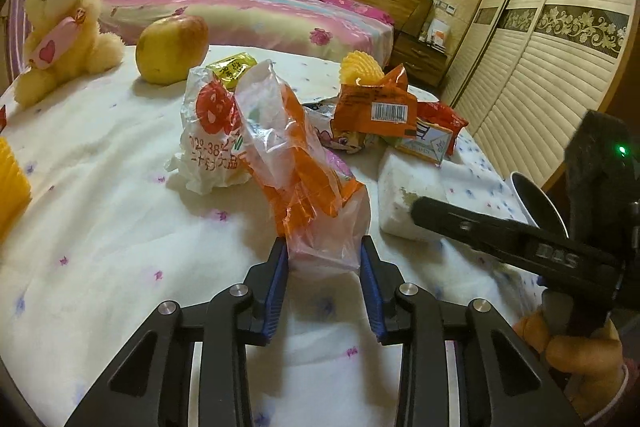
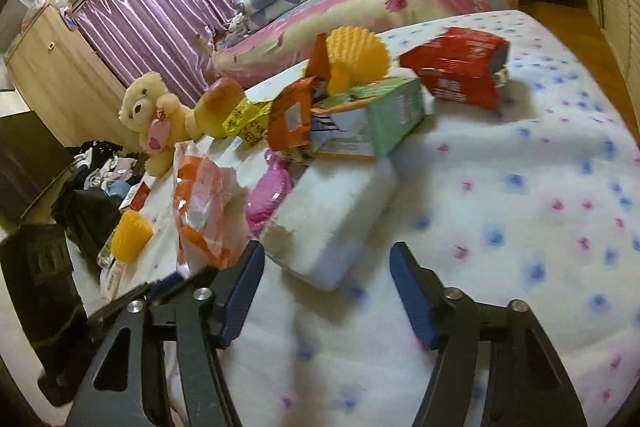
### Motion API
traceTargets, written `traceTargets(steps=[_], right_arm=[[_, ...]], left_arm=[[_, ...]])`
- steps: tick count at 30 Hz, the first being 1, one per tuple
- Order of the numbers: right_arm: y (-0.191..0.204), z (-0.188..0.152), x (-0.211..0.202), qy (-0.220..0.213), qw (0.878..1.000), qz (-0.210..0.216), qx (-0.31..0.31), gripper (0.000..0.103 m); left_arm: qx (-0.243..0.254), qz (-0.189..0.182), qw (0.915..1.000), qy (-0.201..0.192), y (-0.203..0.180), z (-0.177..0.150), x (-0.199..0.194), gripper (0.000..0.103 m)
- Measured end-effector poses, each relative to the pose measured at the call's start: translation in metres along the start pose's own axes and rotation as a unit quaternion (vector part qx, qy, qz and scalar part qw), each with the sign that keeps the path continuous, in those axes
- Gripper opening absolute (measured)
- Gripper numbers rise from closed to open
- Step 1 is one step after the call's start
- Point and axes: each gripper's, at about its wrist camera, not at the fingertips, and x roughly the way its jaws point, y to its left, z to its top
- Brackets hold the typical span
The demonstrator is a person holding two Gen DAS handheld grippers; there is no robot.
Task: Collect trash
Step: 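Grasp the orange snack bag with left gripper while right gripper grasps white foam block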
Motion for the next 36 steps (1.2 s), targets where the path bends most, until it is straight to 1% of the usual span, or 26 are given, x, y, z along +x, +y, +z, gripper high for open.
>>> traceTargets(steps=[1, 3, 6, 10, 19, 25, 30, 36], right_arm=[[0.002, 0.000, 0.003, 0.005, 1.000, 0.006, -0.005, 0.040], [0.005, -0.001, 0.004, 0.007, 1.000, 0.002, -0.013, 0.038], [0.006, -0.005, -0.004, 0.000, 1.000, 0.006, -0.024, 0.037], [-0.002, -0.010, -0.023, -0.010, 1.000, 0.003, -0.017, 0.037], [-0.042, -0.024, -0.076, -0.042, 0.999, -0.022, 0.018, 0.037], [-0.066, -0.036, -0.108, -0.063, 0.996, -0.040, 0.043, 0.037], [-0.082, -0.040, -0.126, -0.078, 0.994, -0.051, 0.059, 0.037], [-0.103, -0.042, -0.145, -0.095, 0.991, -0.059, 0.079, 0.037]], left_arm=[[0.000, 0.000, 1.0000, 0.000, -0.001, -0.001, -0.001, 0.032], [0.002, -0.003, 1.0000, -0.001, -0.004, -0.001, -0.003, 0.032], [0.008, -0.007, 0.9999, -0.003, -0.012, -0.001, -0.005, 0.032], [0.020, -0.016, 0.9997, -0.004, -0.026, -0.003, -0.007, 0.032], [0.060, -0.047, 0.9971, 0.010, -0.066, -0.010, -0.002, 0.032], [0.092, -0.072, 0.9929, 0.020, -0.097, -0.010, 0.007, 0.032], [0.106, -0.092, 0.9894, 0.035, -0.115, -0.010, 0.018, 0.032], [0.129, -0.103, 0.9852, 0.045, -0.138, -0.005, 0.031, 0.032]])
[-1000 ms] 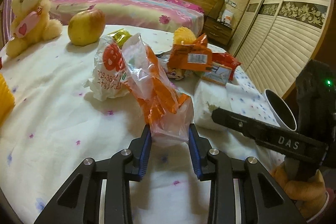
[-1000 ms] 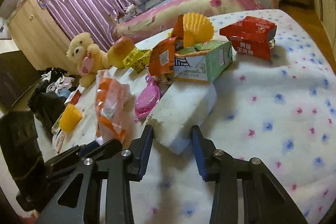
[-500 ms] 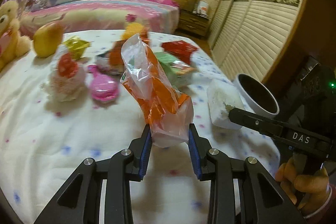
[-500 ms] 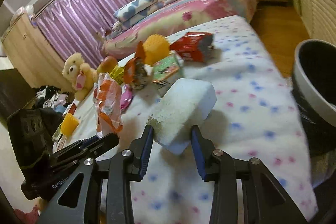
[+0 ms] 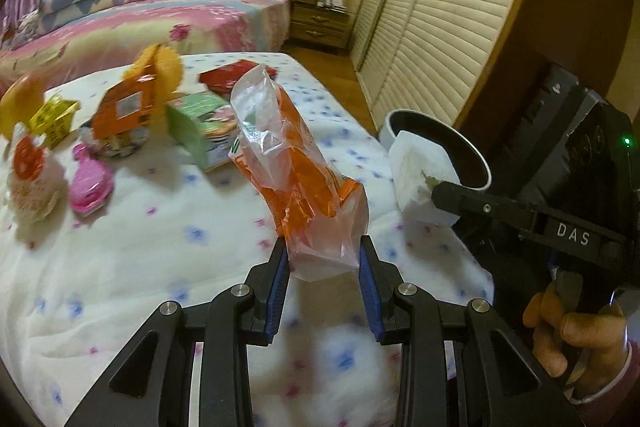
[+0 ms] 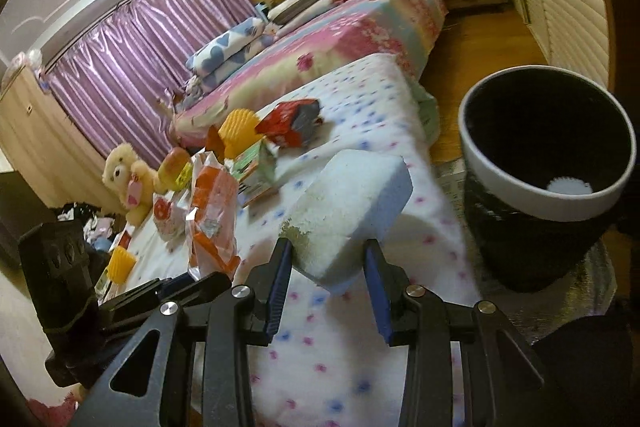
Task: Collect trash
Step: 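Grasp the orange snack bag with left gripper while right gripper grasps white foam block, then carry the orange bag and white foam block over the trash bin with both grippers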
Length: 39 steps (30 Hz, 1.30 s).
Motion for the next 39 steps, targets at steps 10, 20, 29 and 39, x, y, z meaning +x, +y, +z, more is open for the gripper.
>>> traceTargets(steps=[10, 20, 29, 39], right_arm=[[-0.038, 0.011, -0.025, -0.028, 0.999, -0.028, 0.031, 0.037], [-0.068, 0.023, -0.040, -0.049, 0.996, -0.056, 0.054, 0.037], [-0.089, 0.029, -0.047, -0.058, 0.994, -0.070, 0.067, 0.037], [-0.105, 0.032, -0.047, -0.060, 0.992, -0.076, 0.077, 0.037]], left_arm=[[0.035, -0.028, 0.9988, 0.019, -0.024, 0.016, 0.031, 0.032], [0.063, -0.046, 0.9965, 0.032, -0.047, 0.035, 0.066, 0.032], [0.079, -0.053, 0.9949, 0.035, -0.067, 0.048, 0.090, 0.032], [0.091, -0.059, 0.9932, 0.042, -0.082, 0.057, 0.112, 0.032]])
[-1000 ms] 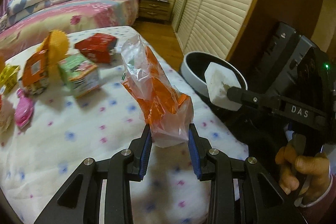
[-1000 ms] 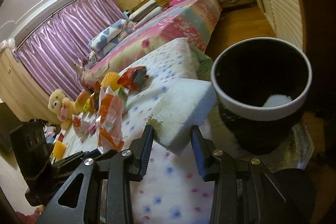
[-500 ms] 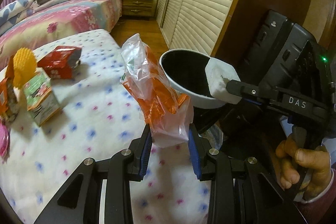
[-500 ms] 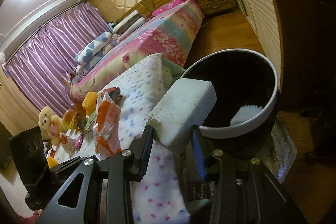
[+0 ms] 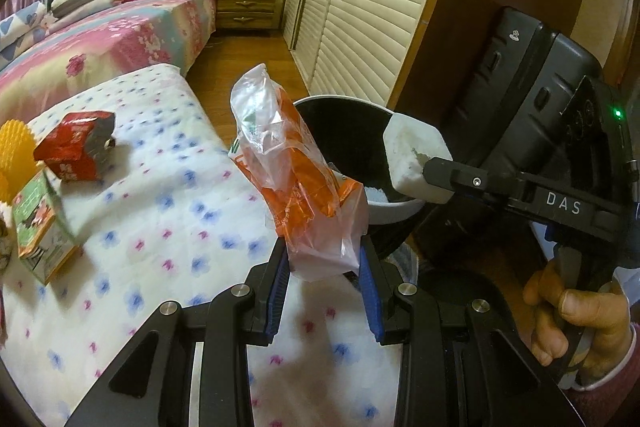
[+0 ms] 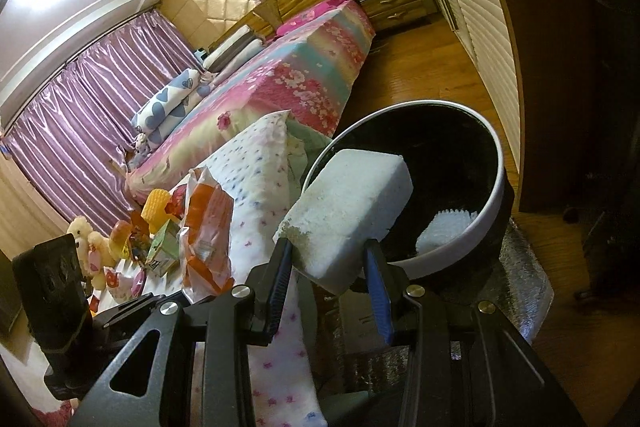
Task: Collect trash
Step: 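Carry the orange bag and white foam block over the trash bin with both grippers, then open left gripper releasing the orange bag while right gripper releases the foam block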
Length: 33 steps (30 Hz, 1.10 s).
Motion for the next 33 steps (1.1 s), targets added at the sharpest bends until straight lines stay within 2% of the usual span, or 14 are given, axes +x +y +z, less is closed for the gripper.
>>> traceTargets(steps=[18, 33], right_arm=[[-0.033, 0.028, 0.014, 0.003, 0.999, -0.022, 0.024, 0.038], [-0.050, 0.041, 0.026, 0.012, 0.999, -0.039, 0.035, 0.038]], left_arm=[[0.039, -0.015, 0.9988, 0.026, -0.013, 0.035, 0.051, 0.032], [0.041, -0.016, 0.9977, 0.052, -0.017, 0.056, 0.089, 0.033]])
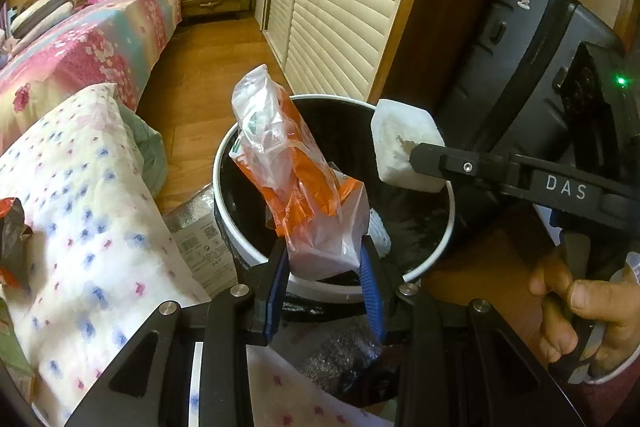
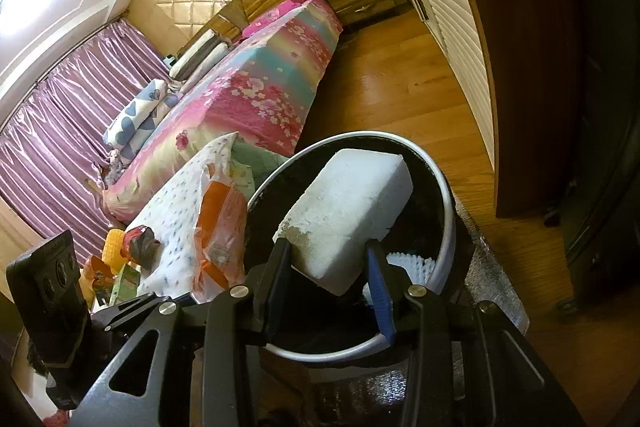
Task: Collect trash
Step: 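Open left gripper releasing the orange bag while right gripper releases the foam block, then move both grippers back to the bed toward the tissue and milk carton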
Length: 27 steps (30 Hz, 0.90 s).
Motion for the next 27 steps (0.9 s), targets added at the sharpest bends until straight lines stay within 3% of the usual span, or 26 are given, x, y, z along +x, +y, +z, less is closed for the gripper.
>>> traceTargets(steps=[9, 12, 13, 15, 19, 22, 23, 27], right_arm=[[-0.004, 0.003, 0.001, 0.005, 1.000, -0.004, 0.010, 0.046], [-0.006, 0.006, 0.001, 0.007, 1.000, -0.007, 0.020, 0.048], [-0.006, 0.006, 0.001, 0.007, 1.000, -0.006, 0.023, 0.049], [-0.007, 0.007, -0.001, 0.005, 1.000, -0.006, 0.028, 0.060], [0.001, 0.003, -0.009, -0.005, 1.000, 0.001, 0.028, 0.064], [0.012, -0.003, -0.012, -0.012, 1.000, 0.008, 0.024, 0.080], [0.020, -0.008, -0.014, -0.015, 1.000, 0.010, 0.019, 0.083], [0.048, -0.021, -0.015, -0.015, 1.000, 0.019, -0.008, 0.084]], left_arm=[[-0.005, 0.000, 1.0000, 0.003, -0.003, 0.008, 0.003, 0.037], [-0.012, -0.001, 0.9999, -0.002, -0.002, 0.005, -0.003, 0.045], [-0.014, 0.001, 0.9999, -0.006, -0.001, 0.002, -0.006, 0.049], [-0.023, 0.003, 0.9997, -0.013, 0.000, -0.005, -0.015, 0.050], [-0.054, 0.014, 0.9980, -0.029, 0.008, -0.027, -0.037, 0.053], [-0.078, 0.022, 0.9960, -0.038, 0.013, -0.046, -0.055, 0.057], [-0.071, 0.013, 0.9966, -0.040, 0.015, -0.052, -0.061, 0.058], [-0.101, 0.033, 0.9929, -0.054, 0.025, -0.077, -0.086, 0.061]])
